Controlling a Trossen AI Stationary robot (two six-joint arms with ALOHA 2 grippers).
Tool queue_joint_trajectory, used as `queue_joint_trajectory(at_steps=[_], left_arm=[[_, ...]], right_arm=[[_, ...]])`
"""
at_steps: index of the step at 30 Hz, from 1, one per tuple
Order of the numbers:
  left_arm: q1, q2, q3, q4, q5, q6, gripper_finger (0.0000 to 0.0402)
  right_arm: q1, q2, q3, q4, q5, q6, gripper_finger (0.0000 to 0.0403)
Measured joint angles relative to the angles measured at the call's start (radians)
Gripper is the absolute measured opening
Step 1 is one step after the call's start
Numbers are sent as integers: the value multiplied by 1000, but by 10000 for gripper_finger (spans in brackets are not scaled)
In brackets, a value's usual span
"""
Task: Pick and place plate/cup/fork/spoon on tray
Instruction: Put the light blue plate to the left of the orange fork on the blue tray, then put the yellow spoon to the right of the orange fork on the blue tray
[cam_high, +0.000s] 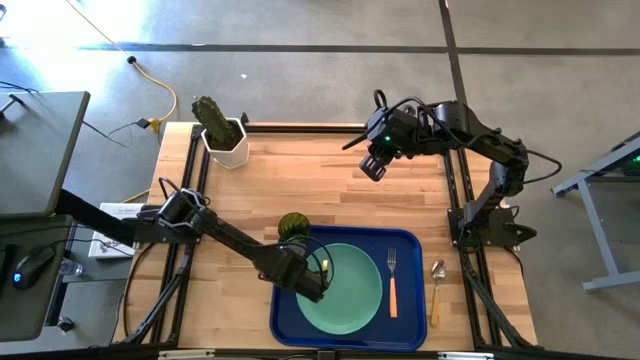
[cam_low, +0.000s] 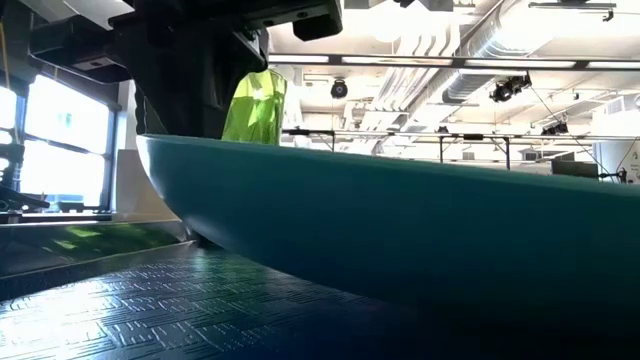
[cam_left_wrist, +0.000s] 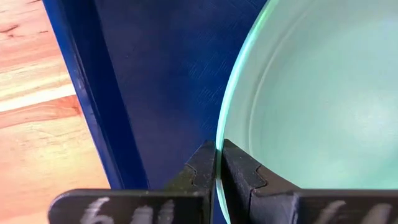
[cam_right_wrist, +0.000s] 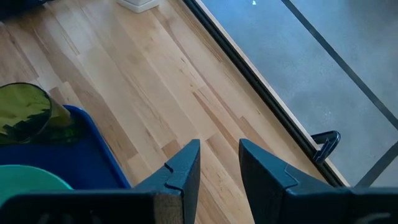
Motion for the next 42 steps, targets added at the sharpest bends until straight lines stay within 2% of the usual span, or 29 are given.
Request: queue_joint_trajectory(at_steps=[15,28,42], left_arm=[[0,0,0,28,1,27,12],[0,0,0,27,1,24,76],[-25,-92,19,18,-1,59,72]], right_arm=[[0,0,0,0,1,-14,103],[0,0,0,0,-1,-26,103],[0,-16,0,0,-145,-127,103]])
